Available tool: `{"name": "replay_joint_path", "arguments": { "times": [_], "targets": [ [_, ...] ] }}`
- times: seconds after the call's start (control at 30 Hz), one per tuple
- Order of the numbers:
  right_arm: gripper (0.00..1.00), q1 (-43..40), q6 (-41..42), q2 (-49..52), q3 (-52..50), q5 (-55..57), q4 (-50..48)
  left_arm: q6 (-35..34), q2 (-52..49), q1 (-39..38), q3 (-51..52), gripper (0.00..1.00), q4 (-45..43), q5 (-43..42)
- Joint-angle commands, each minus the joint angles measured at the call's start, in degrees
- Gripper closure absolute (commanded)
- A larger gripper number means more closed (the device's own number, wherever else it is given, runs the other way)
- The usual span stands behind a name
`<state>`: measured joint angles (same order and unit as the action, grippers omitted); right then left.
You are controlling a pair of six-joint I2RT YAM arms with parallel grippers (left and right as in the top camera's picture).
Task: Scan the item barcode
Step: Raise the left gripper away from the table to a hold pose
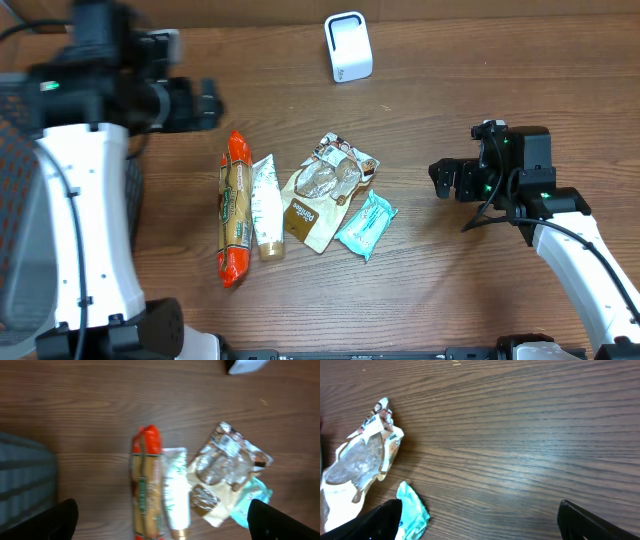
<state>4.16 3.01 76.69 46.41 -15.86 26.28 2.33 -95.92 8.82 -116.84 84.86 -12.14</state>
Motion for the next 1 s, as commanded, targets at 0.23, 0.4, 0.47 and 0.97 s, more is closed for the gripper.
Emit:
{"name": "replay_joint_path", "arguments": {
  "times": [0.23,0.4,0.47,0.97],
  "targets": [
    [0.0,0.3,0.0,-0.1,1.1,-8.7,0.1,17.2,-0.1,9.3,-0.3,0.0,0.7,-8.7],
    [0.03,0.3,1.0,-0.1,1.1,-8.7,0.2,17.2,-0.1,9.2,-0.3,0.0,0.6,-8.7],
    [0.04,0.3,4.4,-0.1,1.1,-8.7,0.2,17.2,-0.1,9.2,-0.3,0.0,0.6,-8.7],
    [0.14,5.6,28.3,0.5,1.1,-13.5,1.5,17.2,-0.1,9.2,-0.3,0.0,0.6,-8.7]
  ]
}}
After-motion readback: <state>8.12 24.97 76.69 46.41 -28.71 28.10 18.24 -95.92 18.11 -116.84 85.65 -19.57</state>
